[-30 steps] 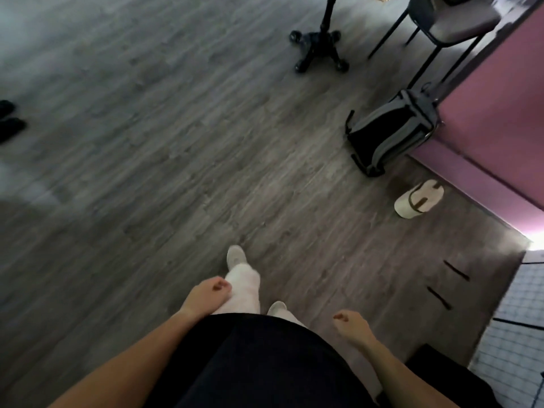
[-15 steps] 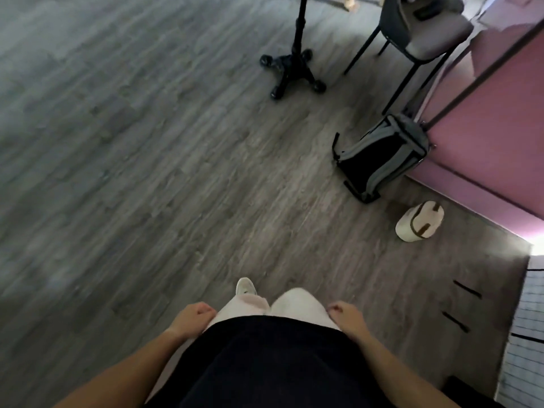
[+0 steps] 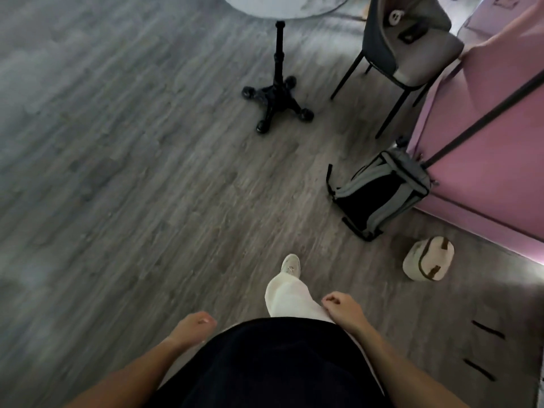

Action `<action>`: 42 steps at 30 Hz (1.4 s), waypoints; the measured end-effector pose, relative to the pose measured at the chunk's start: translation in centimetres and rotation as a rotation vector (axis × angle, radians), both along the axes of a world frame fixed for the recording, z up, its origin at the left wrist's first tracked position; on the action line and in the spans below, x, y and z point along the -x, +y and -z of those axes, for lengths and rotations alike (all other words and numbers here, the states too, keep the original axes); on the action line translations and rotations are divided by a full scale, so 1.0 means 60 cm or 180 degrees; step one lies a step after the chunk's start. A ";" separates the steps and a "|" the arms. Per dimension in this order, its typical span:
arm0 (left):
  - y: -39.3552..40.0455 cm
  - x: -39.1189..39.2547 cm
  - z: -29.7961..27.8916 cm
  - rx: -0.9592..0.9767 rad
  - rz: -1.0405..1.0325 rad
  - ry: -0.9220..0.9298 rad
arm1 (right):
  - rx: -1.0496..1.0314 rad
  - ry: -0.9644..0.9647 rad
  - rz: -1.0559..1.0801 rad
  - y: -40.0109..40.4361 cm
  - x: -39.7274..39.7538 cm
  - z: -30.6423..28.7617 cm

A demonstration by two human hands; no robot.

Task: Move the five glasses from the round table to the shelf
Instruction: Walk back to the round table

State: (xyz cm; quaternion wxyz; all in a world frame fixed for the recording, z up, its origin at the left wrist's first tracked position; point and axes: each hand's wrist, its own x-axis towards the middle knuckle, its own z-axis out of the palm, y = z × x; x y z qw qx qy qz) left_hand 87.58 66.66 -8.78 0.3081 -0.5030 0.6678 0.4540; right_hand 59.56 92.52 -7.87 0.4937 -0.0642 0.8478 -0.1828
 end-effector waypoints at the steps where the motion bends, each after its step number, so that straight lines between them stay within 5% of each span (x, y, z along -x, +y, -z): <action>1: -0.018 0.035 -0.005 0.0011 -0.0029 0.0021 | -0.0038 0.0007 -0.0136 -0.012 0.028 -0.003; 9: -0.189 0.297 -0.051 0.0444 -0.0494 0.0665 | -0.0358 0.0047 -0.0736 -0.104 0.239 -0.013; 20: -0.392 0.431 -0.021 0.0042 -0.0715 0.0320 | -0.0726 -0.0427 -0.0722 -0.312 0.389 0.022; 32: -0.723 0.668 -0.040 0.0059 0.0078 0.0261 | 0.0072 0.0211 0.0073 -0.675 0.577 -0.049; 42: -0.823 0.851 -0.053 0.0037 0.0570 0.0271 | -0.0047 0.0115 0.0297 -0.766 0.706 -0.027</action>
